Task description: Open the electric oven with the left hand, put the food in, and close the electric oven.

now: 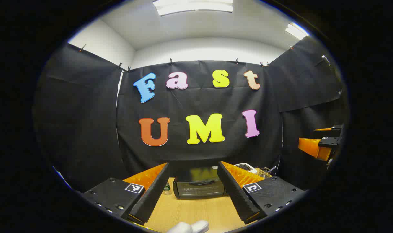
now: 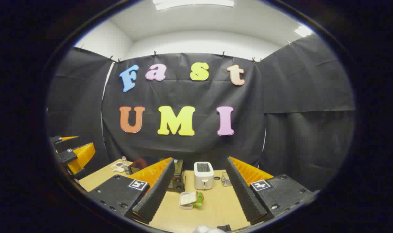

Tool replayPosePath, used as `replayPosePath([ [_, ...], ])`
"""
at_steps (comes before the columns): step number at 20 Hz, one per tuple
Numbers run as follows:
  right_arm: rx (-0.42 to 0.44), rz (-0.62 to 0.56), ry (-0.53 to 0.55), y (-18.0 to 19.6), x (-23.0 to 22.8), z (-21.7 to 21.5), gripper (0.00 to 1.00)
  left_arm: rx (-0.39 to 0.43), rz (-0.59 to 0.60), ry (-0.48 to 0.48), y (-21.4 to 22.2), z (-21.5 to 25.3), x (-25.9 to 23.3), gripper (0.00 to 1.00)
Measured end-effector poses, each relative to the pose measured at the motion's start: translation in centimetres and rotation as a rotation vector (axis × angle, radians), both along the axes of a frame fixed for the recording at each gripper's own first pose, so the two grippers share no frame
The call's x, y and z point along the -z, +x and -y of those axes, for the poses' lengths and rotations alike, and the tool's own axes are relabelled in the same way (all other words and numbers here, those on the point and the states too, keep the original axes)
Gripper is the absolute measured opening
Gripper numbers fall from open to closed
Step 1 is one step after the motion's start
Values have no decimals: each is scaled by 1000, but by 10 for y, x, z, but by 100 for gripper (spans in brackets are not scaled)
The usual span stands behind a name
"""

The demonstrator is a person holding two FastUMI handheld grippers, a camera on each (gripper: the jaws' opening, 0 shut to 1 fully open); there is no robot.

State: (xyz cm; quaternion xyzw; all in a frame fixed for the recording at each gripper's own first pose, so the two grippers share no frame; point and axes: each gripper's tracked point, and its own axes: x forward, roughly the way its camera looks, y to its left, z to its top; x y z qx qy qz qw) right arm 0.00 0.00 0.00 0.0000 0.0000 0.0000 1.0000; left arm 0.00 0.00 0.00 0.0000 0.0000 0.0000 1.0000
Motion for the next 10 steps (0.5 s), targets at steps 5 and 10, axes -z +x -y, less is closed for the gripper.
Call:
replayPosePath([
  [5,21,-3,3,-1,0,-2,100,11,5,-9,2,-2,-2,95],
  [10,25,5,-9,-1,-2,-11,95,28,2,-17,4,-7,0,95],
])
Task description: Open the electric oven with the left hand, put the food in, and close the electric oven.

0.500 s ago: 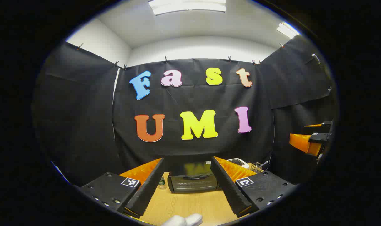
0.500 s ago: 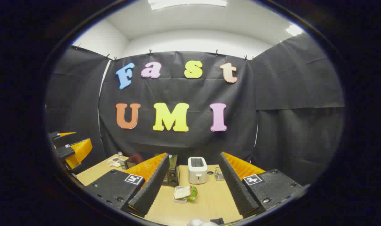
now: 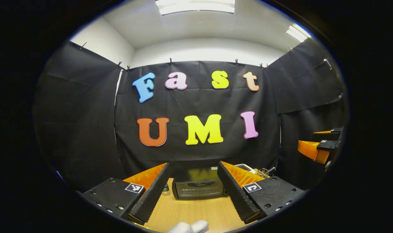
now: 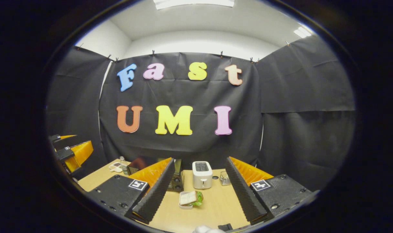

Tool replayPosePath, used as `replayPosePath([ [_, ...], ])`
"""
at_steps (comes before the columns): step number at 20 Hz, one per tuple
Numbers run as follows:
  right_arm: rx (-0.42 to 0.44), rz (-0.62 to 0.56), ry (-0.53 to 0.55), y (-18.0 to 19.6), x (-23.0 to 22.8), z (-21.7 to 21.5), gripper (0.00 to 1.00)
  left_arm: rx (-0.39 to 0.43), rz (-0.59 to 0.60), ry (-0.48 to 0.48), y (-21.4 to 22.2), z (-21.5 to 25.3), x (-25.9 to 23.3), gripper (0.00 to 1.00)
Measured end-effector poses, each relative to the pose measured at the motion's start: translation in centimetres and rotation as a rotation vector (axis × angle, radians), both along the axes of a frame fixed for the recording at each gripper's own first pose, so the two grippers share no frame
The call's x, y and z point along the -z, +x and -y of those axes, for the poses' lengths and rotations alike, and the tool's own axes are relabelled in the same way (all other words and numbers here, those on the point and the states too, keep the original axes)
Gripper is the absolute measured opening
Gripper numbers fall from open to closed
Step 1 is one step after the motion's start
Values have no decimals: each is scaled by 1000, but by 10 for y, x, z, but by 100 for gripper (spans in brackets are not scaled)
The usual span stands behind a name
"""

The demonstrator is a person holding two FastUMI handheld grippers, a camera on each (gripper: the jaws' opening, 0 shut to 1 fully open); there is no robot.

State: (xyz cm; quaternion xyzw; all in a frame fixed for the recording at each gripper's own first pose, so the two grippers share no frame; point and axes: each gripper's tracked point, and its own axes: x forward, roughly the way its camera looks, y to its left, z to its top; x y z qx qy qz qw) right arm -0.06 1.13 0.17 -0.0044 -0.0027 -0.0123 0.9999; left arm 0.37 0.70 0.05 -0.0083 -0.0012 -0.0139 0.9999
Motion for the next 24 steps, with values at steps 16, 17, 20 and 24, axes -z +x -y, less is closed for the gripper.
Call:
replayPosePath([
  [16,-28,-72,-44,61,16,54,95,-6,-122,-27,155,58,120,95],
  [17,-19,-81,-51,65,18,61,95,-10,-151,-29,171,62,134,95],
  [20,3,-101,-71,71,25,77,100,-23,-240,-31,216,67,181,95],
  [24,38,-143,-85,77,38,92,96,-57,-361,-11,254,62,246,96],
])
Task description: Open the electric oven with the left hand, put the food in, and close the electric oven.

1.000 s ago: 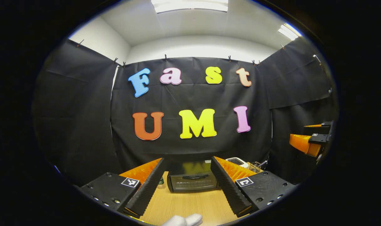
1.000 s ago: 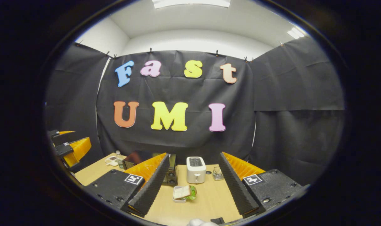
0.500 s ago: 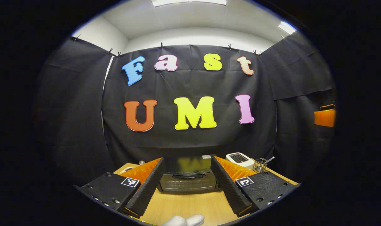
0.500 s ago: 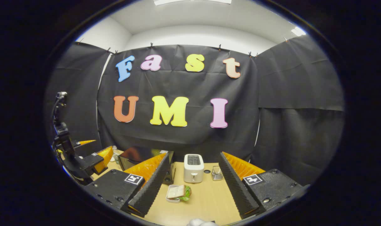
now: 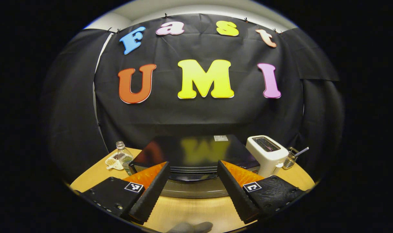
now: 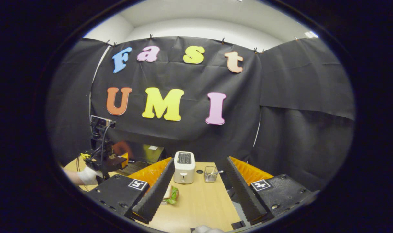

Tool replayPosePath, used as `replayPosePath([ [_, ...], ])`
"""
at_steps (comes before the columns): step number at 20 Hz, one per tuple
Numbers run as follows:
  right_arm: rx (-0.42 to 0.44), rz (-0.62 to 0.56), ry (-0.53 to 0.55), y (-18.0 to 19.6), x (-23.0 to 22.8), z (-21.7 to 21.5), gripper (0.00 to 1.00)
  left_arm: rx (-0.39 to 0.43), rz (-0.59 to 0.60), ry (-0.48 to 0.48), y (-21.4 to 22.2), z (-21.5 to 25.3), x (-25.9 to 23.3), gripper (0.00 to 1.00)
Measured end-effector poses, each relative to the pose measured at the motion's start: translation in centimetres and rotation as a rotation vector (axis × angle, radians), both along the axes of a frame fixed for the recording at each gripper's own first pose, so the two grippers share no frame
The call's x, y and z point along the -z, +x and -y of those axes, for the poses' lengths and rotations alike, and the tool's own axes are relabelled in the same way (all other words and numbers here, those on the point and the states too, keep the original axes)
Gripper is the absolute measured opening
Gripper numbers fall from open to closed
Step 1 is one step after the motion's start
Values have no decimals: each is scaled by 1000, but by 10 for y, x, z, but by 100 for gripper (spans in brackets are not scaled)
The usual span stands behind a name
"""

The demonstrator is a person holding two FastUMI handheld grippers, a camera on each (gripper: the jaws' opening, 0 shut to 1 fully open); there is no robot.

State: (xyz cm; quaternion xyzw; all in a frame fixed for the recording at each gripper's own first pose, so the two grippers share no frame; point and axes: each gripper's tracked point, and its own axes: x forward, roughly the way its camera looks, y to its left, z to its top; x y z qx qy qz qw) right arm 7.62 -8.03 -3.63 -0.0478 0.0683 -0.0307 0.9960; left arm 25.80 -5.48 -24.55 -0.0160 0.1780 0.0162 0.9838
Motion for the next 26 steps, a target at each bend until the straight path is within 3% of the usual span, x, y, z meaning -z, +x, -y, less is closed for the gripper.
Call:
replayPosePath([
  [1,8,-5,-6,0,2,2,100,0,-11,6,6,-2,9,96],
  [5,31,-29,-5,0,12,9,100,-10,-66,-4,23,-6,36,96],
  [6,35,-36,1,1,16,9,100,-8,-55,5,25,-5,33,89],
  [7,37,-40,6,3,18,10,96,-1,-63,3,23,-3,38,99],
  [12,18,-42,10,4,21,3,96,15,-75,4,20,-2,39,98],
  [18,-6,-49,17,-2,28,-4,95,34,-84,8,-11,-1,43,98],
  [19,-11,-53,20,-3,29,-6,100,35,-89,11,-17,-1,46,98],
  [21,-16,-60,24,-5,34,-9,96,40,-101,7,-31,1,51,97],
  [26,-35,-73,27,-11,41,-15,96,56,-142,-7,-61,2,66,97],
])
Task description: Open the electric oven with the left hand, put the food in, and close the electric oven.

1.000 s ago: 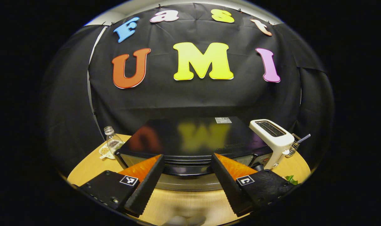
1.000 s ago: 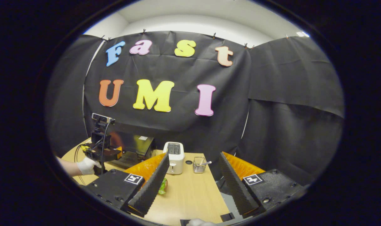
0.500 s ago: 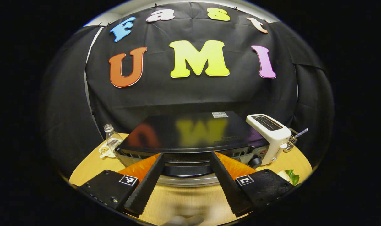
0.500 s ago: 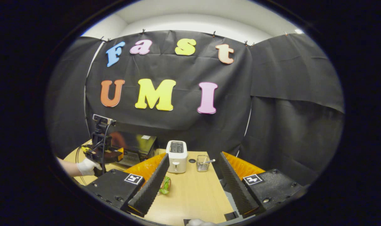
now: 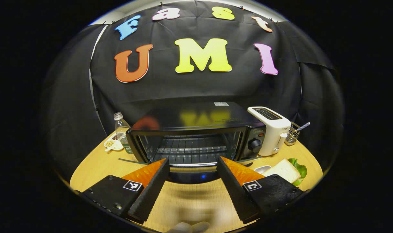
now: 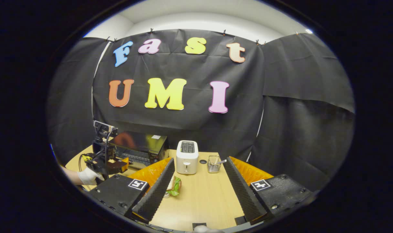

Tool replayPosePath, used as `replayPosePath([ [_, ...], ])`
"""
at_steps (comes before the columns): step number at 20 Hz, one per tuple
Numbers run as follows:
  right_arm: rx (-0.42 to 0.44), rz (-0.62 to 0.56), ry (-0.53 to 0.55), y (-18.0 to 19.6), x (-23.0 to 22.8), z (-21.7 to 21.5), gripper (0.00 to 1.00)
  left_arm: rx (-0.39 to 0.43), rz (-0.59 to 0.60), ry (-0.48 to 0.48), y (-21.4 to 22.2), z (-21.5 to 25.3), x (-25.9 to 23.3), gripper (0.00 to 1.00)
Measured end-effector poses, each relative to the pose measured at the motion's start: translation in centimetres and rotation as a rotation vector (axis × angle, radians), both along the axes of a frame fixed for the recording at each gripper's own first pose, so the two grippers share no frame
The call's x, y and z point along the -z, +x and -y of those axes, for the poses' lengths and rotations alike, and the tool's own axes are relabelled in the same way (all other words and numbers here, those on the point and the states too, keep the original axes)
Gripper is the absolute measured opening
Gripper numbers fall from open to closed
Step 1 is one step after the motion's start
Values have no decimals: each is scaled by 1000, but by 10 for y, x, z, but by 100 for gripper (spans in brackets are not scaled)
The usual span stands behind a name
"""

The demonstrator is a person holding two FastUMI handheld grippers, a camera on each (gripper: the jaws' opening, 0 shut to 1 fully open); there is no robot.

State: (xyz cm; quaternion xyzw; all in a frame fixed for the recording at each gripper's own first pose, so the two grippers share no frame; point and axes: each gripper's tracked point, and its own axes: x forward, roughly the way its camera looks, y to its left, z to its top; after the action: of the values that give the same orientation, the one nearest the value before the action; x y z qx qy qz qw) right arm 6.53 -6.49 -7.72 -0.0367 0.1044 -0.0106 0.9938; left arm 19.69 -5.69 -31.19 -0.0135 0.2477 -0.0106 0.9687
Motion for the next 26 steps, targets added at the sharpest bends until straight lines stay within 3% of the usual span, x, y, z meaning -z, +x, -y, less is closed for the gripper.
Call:
replayPosePath([
  [1,-3,-5,3,0,2,-1,100,4,-14,-2,-7,1,5,98],
  [2,-3,-7,8,-1,3,-2,96,8,-26,-3,-14,2,11,98],
  [3,-2,-6,15,-2,3,-2,100,12,-42,-6,-23,3,17,98],
  [5,-1,-2,16,-2,2,-2,96,17,-72,-19,-36,3,29,98],
  [7,-2,3,7,-4,1,-1,100,20,-91,-21,-44,4,38,97],
  [8,1,3,-1,-5,1,1,95,20,-91,-19,-48,4,40,98],
  [10,4,-5,-11,-7,5,3,100,18,-97,-21,-51,4,44,98],
  [15,11,-46,-9,-9,22,7,95,27,-125,-12,-61,9,58,97],
  [16,13,-52,-10,-9,25,8,100,27,-145,-15,-65,9,65,97],
  [23,13,-87,-11,-8,40,12,100,25,-297,-39,-83,12,110,95],
  [26,15,-103,-7,-5,47,15,100,20,-285,-27,-82,12,109,95],
])
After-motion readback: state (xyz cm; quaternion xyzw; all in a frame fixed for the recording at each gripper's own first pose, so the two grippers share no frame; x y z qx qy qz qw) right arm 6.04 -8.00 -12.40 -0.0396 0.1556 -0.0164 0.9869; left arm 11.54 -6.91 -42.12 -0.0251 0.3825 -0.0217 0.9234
